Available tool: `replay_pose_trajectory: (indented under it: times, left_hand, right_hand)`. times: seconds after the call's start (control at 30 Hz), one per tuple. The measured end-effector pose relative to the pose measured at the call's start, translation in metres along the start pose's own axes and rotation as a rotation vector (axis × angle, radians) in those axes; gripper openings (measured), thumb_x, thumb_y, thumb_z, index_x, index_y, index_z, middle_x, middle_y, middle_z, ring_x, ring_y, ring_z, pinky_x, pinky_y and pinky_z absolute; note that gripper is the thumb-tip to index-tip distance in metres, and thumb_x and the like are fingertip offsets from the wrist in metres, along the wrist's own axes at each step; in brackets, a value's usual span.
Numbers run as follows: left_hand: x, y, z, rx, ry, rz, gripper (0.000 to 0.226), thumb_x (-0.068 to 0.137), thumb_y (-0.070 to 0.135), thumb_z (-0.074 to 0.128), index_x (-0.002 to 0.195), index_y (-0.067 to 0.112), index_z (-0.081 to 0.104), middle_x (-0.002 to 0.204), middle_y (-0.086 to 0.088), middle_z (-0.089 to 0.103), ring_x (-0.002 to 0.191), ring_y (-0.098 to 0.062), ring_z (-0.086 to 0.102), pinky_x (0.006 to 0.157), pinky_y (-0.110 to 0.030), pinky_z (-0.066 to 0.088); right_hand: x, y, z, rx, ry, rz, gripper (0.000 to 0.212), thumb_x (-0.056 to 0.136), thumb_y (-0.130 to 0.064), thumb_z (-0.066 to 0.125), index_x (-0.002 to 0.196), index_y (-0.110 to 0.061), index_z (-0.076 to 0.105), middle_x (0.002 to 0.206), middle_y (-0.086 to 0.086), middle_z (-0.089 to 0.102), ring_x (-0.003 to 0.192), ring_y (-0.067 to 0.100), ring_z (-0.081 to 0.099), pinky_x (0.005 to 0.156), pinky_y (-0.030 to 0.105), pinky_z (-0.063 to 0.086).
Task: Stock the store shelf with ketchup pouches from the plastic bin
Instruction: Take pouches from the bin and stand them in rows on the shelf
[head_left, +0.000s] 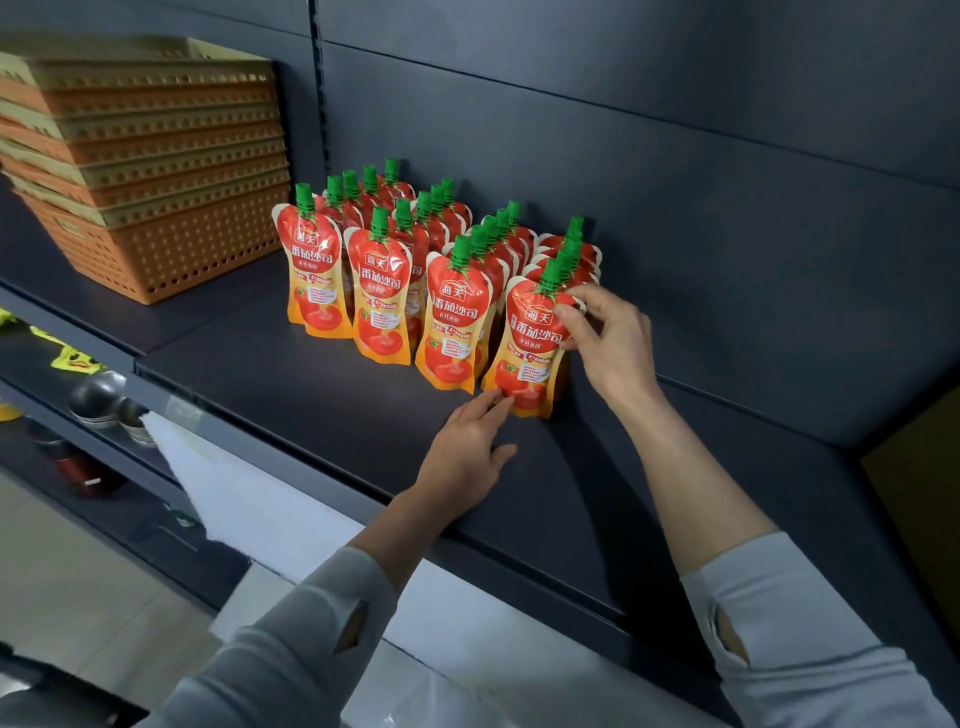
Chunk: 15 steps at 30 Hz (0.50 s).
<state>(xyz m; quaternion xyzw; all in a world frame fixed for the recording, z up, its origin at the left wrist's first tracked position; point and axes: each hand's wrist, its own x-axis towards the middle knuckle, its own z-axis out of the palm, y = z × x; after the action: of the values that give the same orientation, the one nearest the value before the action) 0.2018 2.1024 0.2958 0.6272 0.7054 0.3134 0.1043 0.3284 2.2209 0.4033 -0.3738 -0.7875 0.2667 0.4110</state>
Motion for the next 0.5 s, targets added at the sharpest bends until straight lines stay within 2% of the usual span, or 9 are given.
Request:
replay_pose_trajectory:
  times: [0.27,0.5]
  left_hand:
    - [-0.0009,0.0003,0.0003,0.016,-0.002,-0.005,0.066,0.094,0.028,0.057,0.151,0.02,0.026,0.158,0.001,0.024,0.145,-0.02,0.022,0.116,-0.033,0.023]
    - [-0.0006,0.0017,-0.0027,0.017,-0.03,-0.023,0.064,0.095,0.028,0.056,0.151,0.02,0.026,0.158,0.001,0.025,0.145,-0.021,0.023,0.116,-0.033,0.023]
  right_hand:
    - [-0.0019,-0.0014,-0.0034,-0.043,-0.051,-0.01,0.024,0.1,-0.03,0.059,0.119,-0.016,0.064,0.121,-0.001,0.068,0.107,0.012,0.066,0.088,0.04,0.06]
    - [-0.005,-0.0073,-0.0065,-0.165,-0.096,-0.021,0.031,0.1,-0.031,0.058,0.128,-0.016,0.058,0.128,0.001,0.066,0.114,0.015,0.064,0.094,0.041,0.058]
